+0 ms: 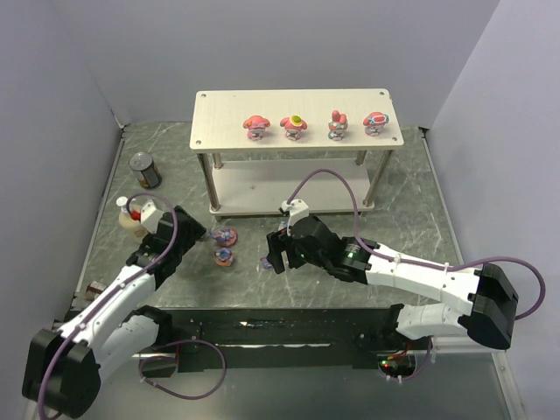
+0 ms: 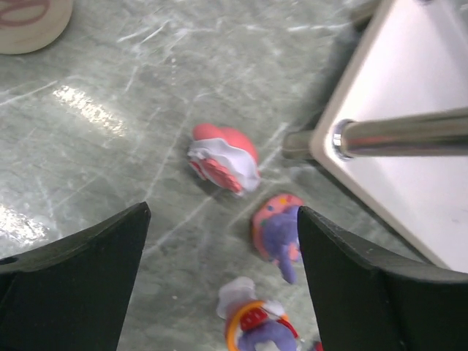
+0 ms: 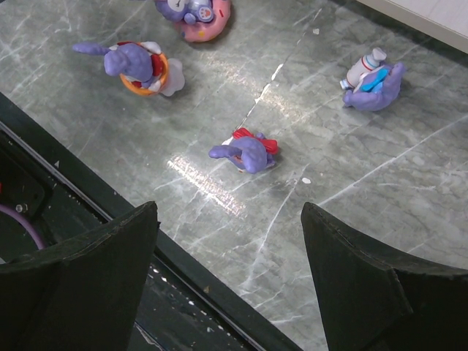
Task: Place and organize the plastic toys onto the shelf
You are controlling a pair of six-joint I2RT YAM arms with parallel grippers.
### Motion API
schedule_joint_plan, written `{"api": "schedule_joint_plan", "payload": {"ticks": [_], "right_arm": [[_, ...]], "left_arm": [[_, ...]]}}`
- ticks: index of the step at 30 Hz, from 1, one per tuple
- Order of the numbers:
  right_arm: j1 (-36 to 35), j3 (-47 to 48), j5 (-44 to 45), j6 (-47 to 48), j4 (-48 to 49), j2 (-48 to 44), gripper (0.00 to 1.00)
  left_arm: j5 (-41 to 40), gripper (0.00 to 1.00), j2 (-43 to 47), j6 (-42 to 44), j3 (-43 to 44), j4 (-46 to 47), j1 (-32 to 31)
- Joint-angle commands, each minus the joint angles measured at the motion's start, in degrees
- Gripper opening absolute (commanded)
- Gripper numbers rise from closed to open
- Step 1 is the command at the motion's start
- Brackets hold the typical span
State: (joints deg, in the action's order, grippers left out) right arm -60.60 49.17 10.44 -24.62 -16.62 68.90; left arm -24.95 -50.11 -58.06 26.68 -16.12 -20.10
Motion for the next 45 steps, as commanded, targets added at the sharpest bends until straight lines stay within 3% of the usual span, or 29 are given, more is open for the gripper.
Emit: {"api": "schedule_joint_plan", "payload": {"ticks": [1,8,23,31,45], "right_arm": [[-0.1,1.5,1.0,-0.3,1.2,0.4,0.86],[-0.2,1.3,1.3,-0.3,1.2,0.3,0.86],[-0.1,1.7,2.4,-0.2,0.5,1.2,0.86],[-0.2,2.2,2.5,0.2,0.3,2.3,0.86],[-0.2,2.8,2.2,0.1,0.0,3.2,0.86]], "left_arm": [[-0.4,0.9,-4.6,0.7,3.6,1.4,1.1],[1.0,0.93,-11.9,0.6,6.2,4.6,2.5],[2.5,0.85,-16.9,-2.4,5.9,7.4,4.3],[3.9,0.87,-14.6,7.3,1.9,17.4,4.6],[5.2,0.92,-19.8,12.6,0.7,21.3,4.6]]}}
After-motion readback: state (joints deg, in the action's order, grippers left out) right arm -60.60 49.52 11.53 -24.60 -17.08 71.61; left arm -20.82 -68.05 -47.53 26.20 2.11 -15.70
